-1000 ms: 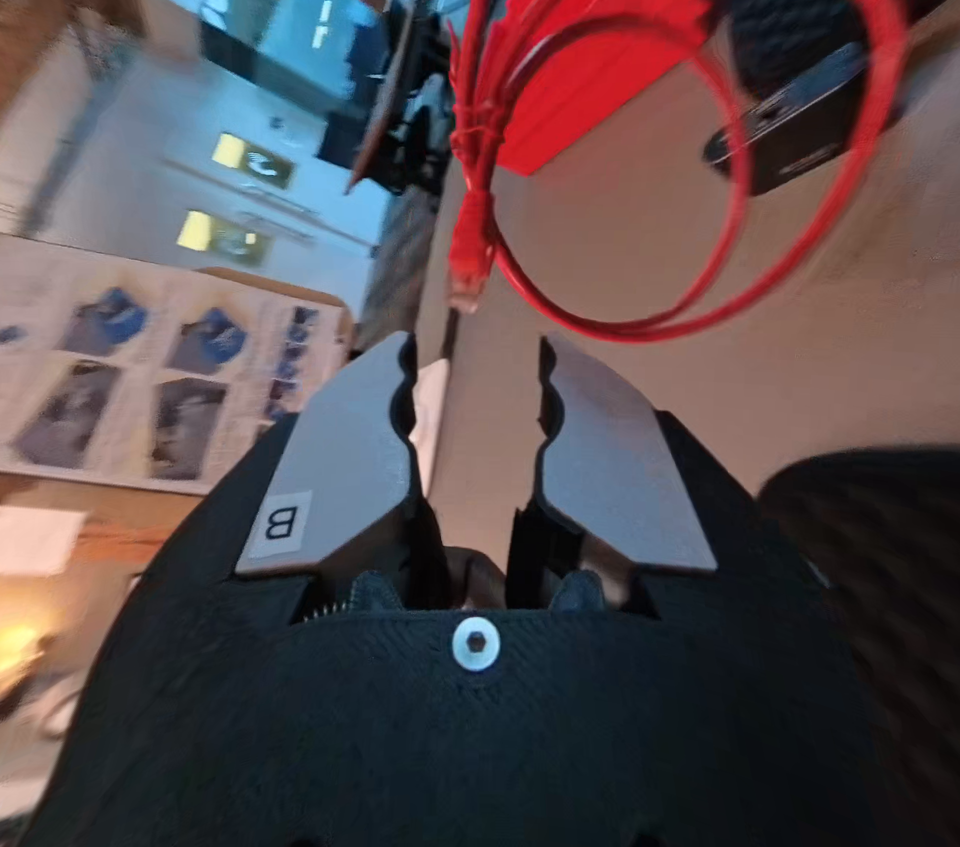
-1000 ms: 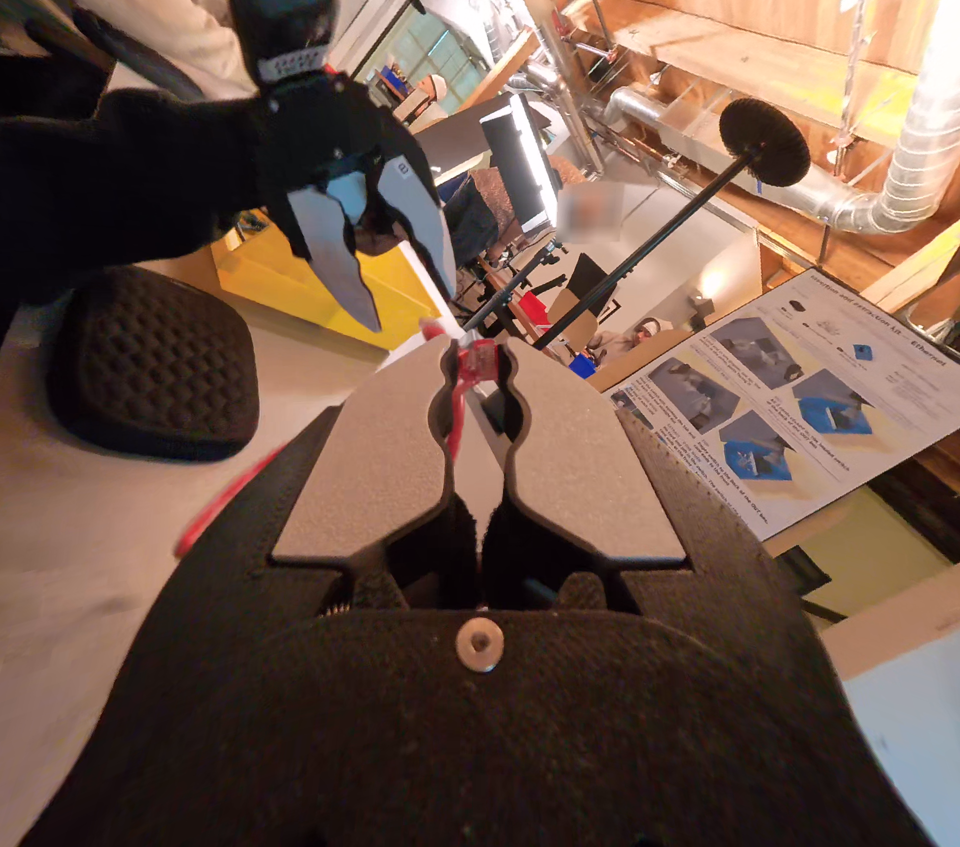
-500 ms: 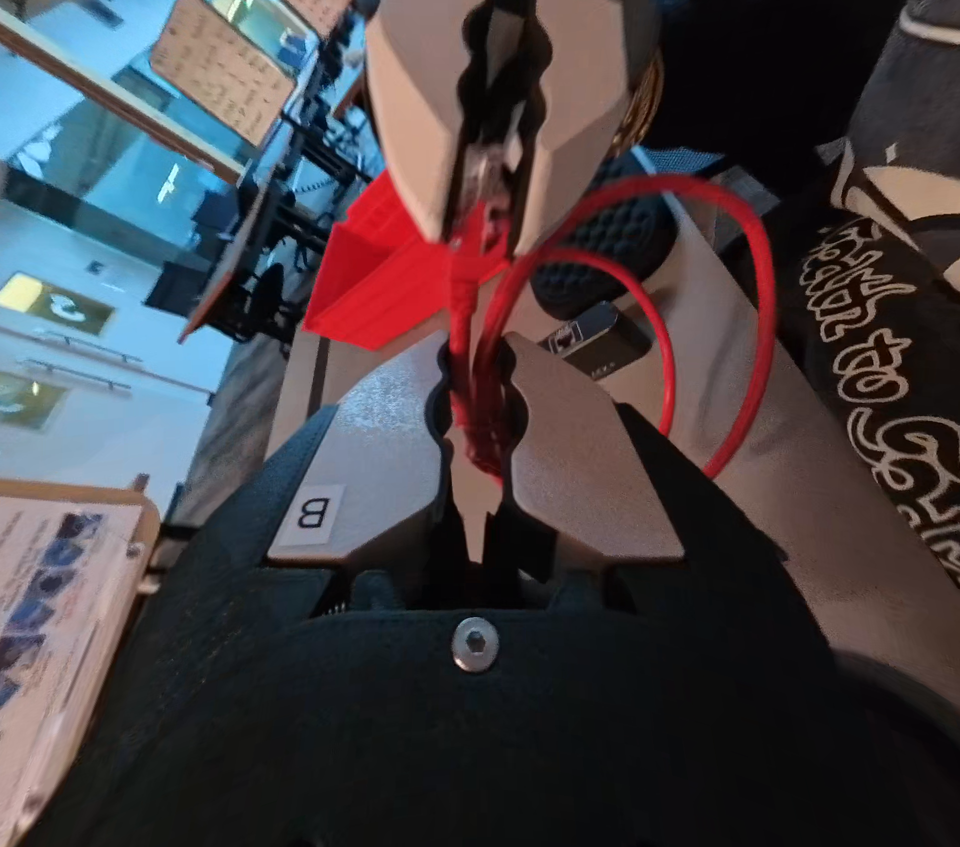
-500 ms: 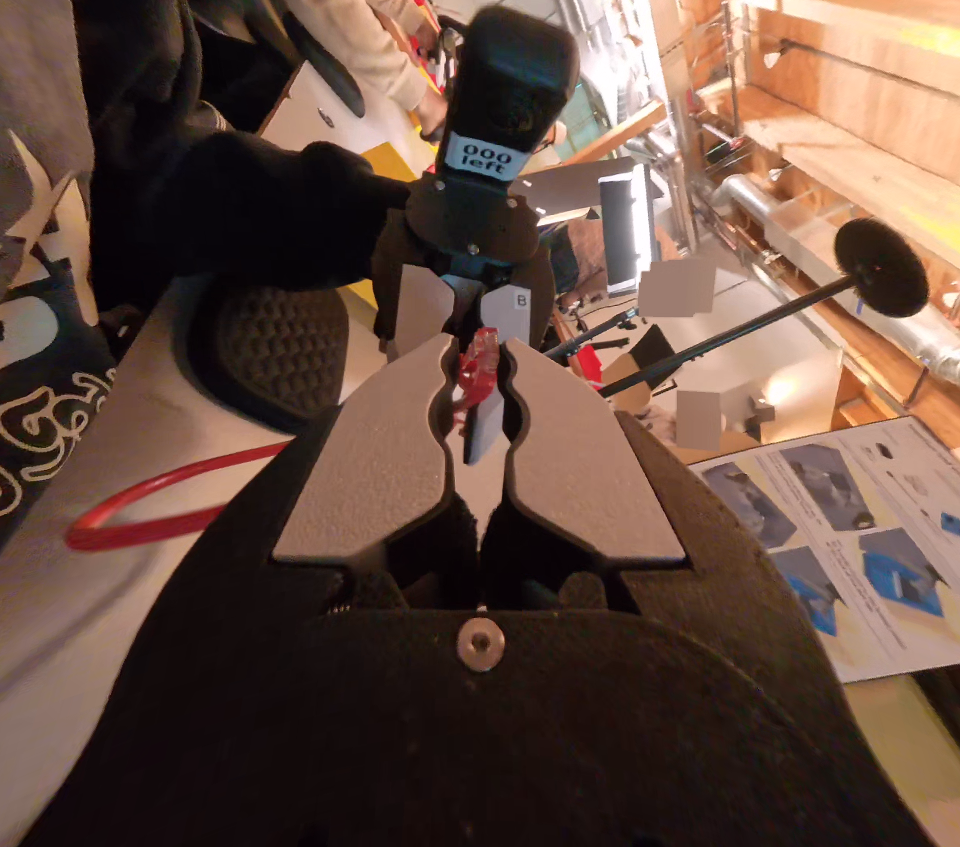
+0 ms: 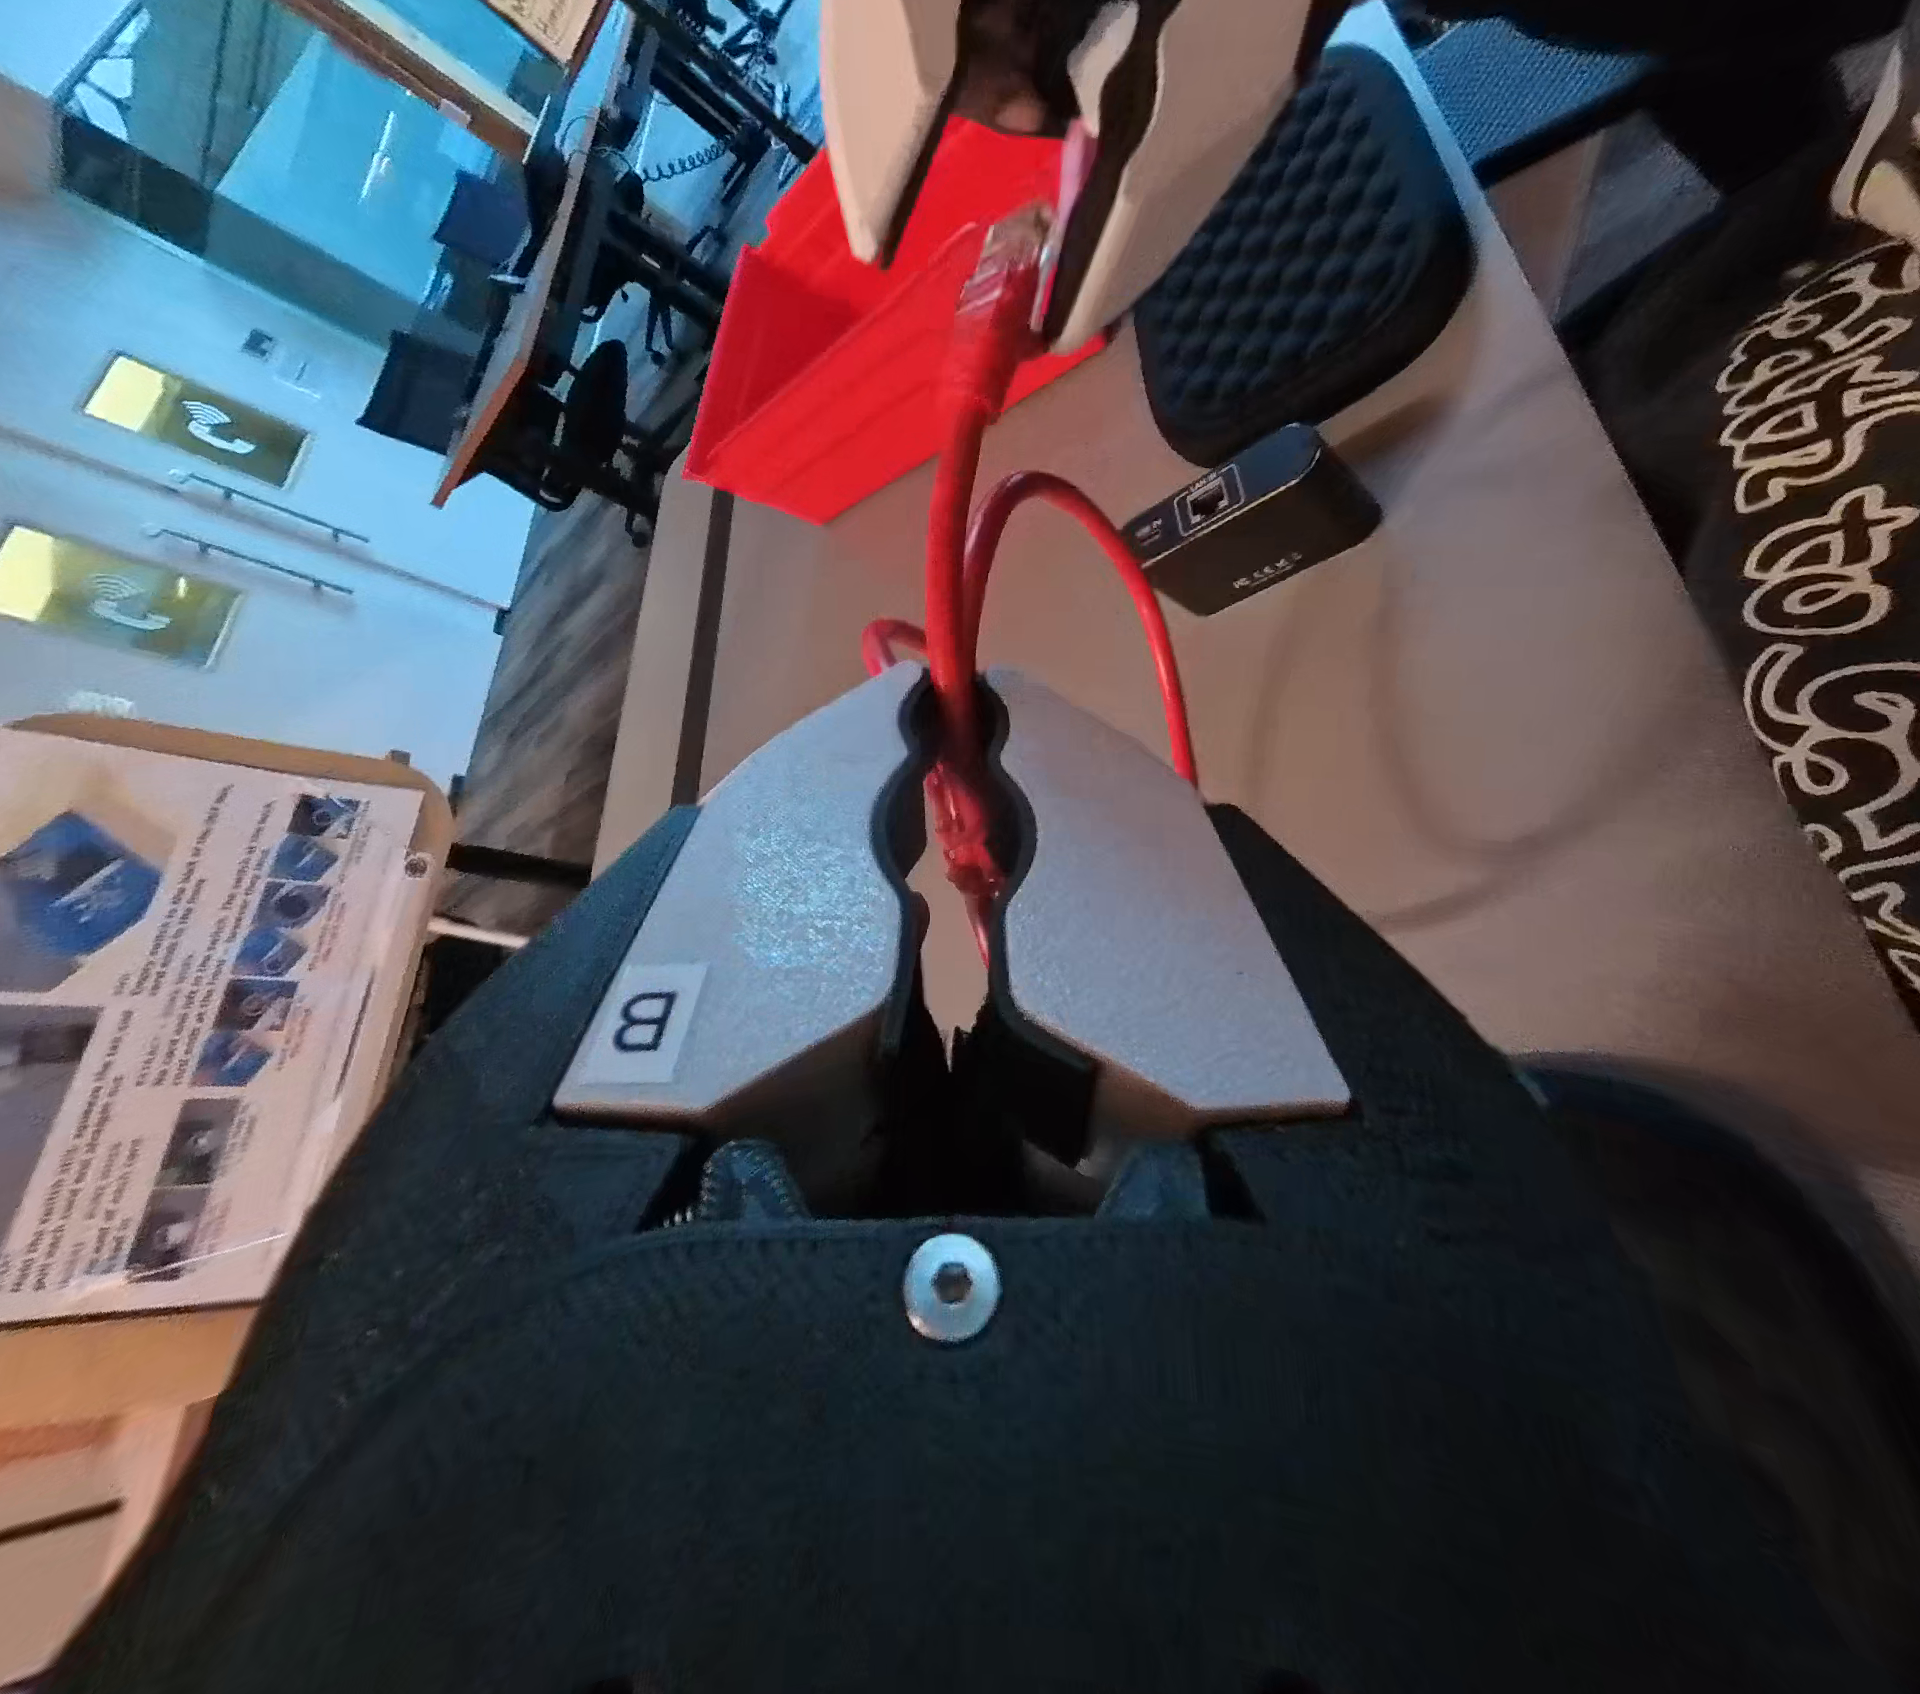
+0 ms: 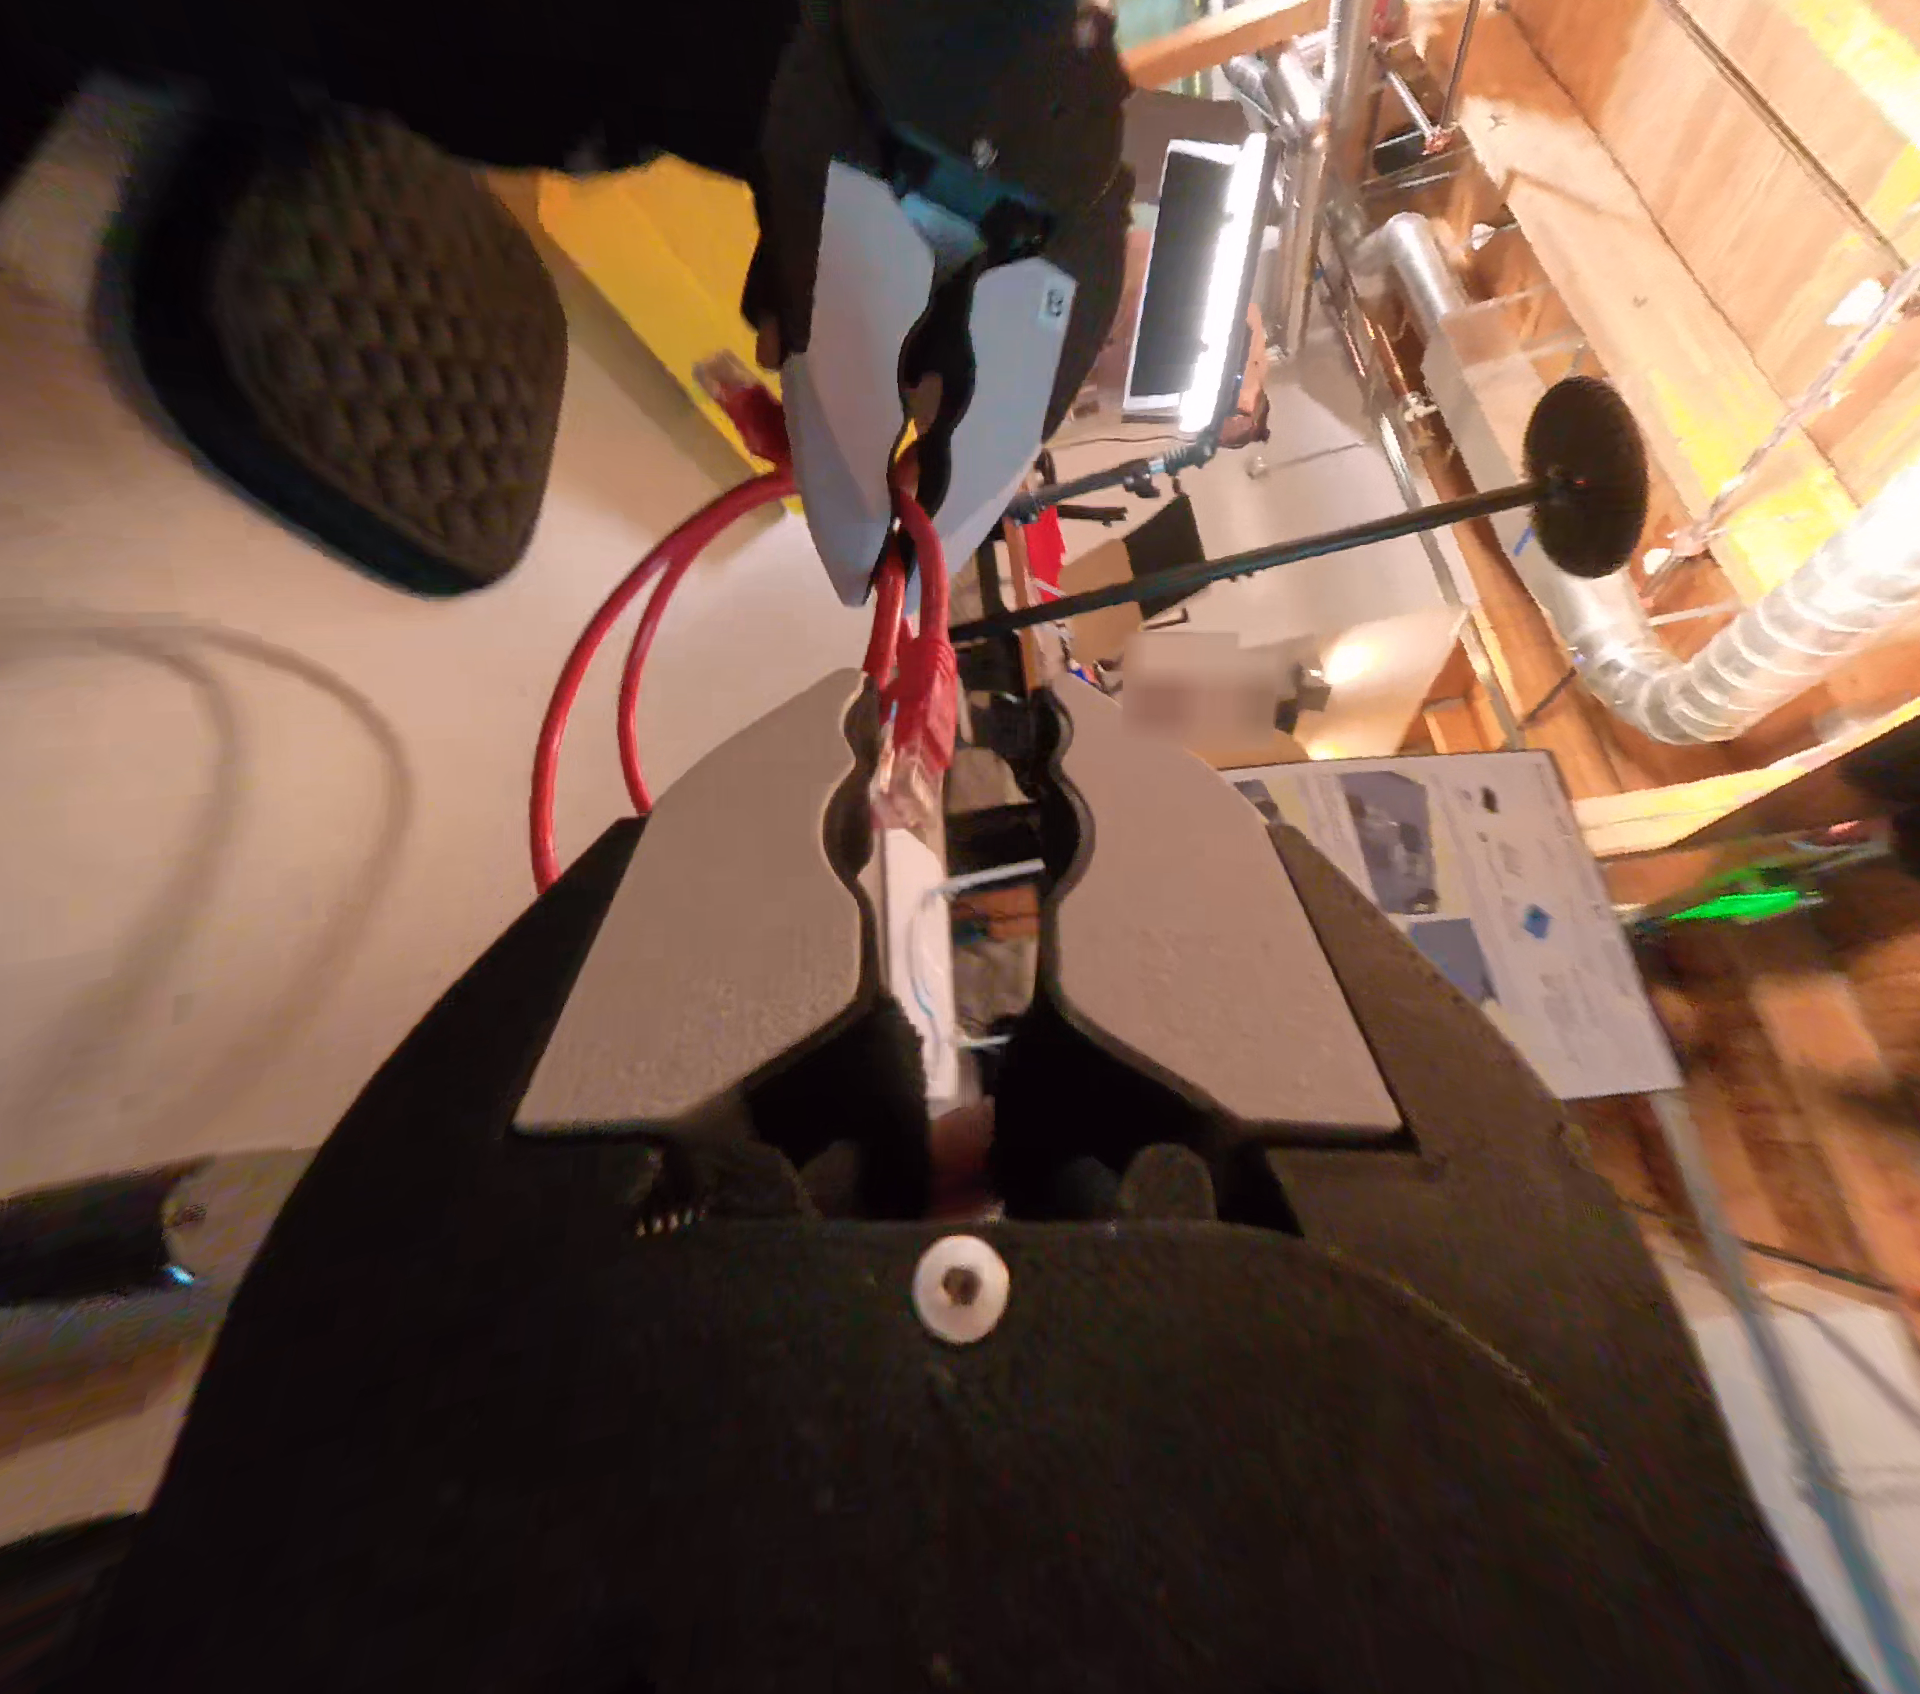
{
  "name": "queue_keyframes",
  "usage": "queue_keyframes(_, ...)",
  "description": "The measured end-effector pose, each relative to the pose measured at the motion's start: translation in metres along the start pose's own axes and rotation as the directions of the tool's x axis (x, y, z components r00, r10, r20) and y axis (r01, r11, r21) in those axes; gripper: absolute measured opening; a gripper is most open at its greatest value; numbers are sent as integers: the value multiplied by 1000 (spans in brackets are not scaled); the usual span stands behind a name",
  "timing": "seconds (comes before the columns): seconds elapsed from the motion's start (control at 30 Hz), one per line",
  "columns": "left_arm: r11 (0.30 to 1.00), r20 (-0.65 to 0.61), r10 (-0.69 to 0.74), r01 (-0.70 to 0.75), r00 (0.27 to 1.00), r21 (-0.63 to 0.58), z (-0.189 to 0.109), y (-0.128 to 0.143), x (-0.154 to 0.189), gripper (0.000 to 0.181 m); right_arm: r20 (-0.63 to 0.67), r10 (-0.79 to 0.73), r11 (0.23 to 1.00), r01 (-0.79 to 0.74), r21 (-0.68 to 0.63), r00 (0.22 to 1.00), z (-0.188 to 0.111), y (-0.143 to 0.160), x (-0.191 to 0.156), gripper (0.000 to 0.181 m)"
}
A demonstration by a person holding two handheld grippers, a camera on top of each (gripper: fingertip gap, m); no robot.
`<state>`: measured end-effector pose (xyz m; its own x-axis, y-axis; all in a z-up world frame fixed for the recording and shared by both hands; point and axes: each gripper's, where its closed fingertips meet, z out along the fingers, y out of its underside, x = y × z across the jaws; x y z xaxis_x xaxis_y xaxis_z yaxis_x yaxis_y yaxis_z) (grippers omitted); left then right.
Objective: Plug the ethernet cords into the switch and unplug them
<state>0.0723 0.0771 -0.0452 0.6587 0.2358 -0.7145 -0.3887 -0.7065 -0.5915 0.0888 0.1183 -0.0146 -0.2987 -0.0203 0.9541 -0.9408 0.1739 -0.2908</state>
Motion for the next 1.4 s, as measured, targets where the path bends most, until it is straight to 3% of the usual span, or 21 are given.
queue_keyframes(0.2,1000,-19,-10,10,1000,14,-1,-4,3,5,12,-160,983,160,-92,987,6,7,-11,33)
queue_keyframes(0.37,1000,-29,-28,28,999,3,-5,-1,4,5,-114,-437,899,428,-94,892,6,-4,-8,25)
queue_keyframes(0.47,999,-55,-28,29,998,28,-6,-5,8,5,-104,-484,872,468,-144,869,9,1,-9,27)
queue_keyframes(0.53,999,-64,-27,28,998,22,-6,-5,10,5,-113,-445,895,436,-92,889,8,-5,-10,17)
queue_keyframes(0.77,1000,-46,-19,20,999,8,-9,-5,9,5,-38,-297,955,297,1,954,7,-11,-20,28)
queue_keyframes(0.9,1000,-53,-11,13,999,25,-9,-10,11,5,-55,-230,972,232,40,972,6,-14,-16,16)
queue_keyframes(1.07,1000,-52,-2,2,999,11,-8,-9,12,5,-26,-136,988,138,68,990,5,-15,-14,15)
queue_keyframes(1.17,992,-90,17,-6,996,123,-14,-21,17,11,-41,-39,989,44,141,998,0,-24,-6,14)
queue_keyframes(1.23,928,-112,71,-24,991,372,-36,-51,21,34,-55,61,973,-47,225,997,-9,-33,5,14)
queue_keyframes(1.33,651,13,-9,-4,1000,759,-104,-90,-7,40,-43,253,886,-214,412,966,-29,-48,26,14)
queue_keyframes(1.37,553,47,-88,9,995,833,-126,-91,-23,39,-5,341,825,-297,481,940,-36,-52,33,14)
queue_keyframes(1.4,496,87,-203,26,975,868,-139,-85,-44,35,57,430,745,-389,542,901,-40,-55,38,14)
